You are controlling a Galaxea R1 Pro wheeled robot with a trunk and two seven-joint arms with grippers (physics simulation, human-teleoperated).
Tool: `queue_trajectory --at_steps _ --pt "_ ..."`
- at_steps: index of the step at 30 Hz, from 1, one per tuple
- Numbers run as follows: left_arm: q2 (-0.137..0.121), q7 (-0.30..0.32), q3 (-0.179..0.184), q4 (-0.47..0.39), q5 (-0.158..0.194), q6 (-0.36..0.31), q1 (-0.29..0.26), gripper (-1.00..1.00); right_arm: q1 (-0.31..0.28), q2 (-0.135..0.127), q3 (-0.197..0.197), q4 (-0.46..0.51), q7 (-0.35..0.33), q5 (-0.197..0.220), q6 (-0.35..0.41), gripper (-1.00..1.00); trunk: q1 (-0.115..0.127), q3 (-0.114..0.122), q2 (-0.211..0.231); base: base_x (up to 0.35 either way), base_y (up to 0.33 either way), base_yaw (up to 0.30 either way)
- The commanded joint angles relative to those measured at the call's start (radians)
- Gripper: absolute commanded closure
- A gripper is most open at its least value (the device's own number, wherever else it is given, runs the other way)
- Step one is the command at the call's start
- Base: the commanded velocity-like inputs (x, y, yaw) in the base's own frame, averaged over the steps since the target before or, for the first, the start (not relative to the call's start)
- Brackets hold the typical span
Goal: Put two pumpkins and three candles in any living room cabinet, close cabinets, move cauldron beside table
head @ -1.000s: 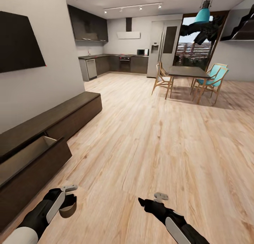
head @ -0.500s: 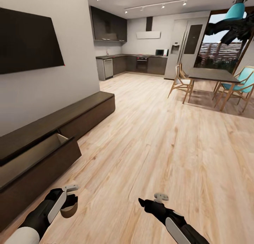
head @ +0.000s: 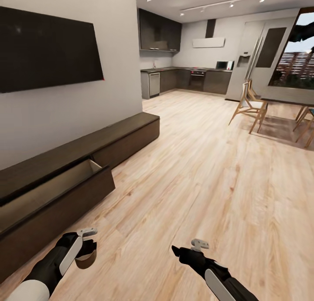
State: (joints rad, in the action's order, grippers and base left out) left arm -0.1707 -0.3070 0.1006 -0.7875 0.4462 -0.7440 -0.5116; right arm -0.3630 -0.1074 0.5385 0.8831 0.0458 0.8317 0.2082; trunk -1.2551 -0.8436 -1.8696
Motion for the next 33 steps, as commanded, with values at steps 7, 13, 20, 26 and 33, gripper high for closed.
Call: queue_trajectory --at_steps 7,13,20,26,33 --pt "-0.001 -0.010 0.005 -0.001 0.009 -0.003 -0.001 1.00 -0.001 -0.001 0.004 0.002 0.004 0.007 0.002 -1.00 0.000 -0.001 0.000 0.001 0.000 0.289" --pt "0.005 -0.010 0.005 -0.001 0.008 -0.002 -0.001 1.00 -0.001 -0.001 0.003 0.002 0.005 0.006 0.002 -1.00 0.000 -0.001 0.000 0.000 0.000 0.289" --pt "0.014 -0.013 0.005 -0.001 0.006 -0.002 -0.001 1.00 -0.001 -0.001 0.003 0.002 0.005 0.006 0.002 -1.00 0.027 0.021 0.049 0.000 0.000 0.289" --pt "0.015 -0.014 0.005 -0.001 0.007 -0.002 -0.001 1.00 -0.001 -0.001 0.003 0.002 0.004 0.006 0.001 -1.00 0.046 0.037 0.084 0.000 0.000 0.289" --pt "0.016 -0.012 0.005 -0.001 0.009 -0.002 -0.001 1.00 -0.001 -0.001 0.004 0.002 0.005 0.006 0.001 -1.00 0.046 0.037 0.084 0.003 -0.002 0.289"
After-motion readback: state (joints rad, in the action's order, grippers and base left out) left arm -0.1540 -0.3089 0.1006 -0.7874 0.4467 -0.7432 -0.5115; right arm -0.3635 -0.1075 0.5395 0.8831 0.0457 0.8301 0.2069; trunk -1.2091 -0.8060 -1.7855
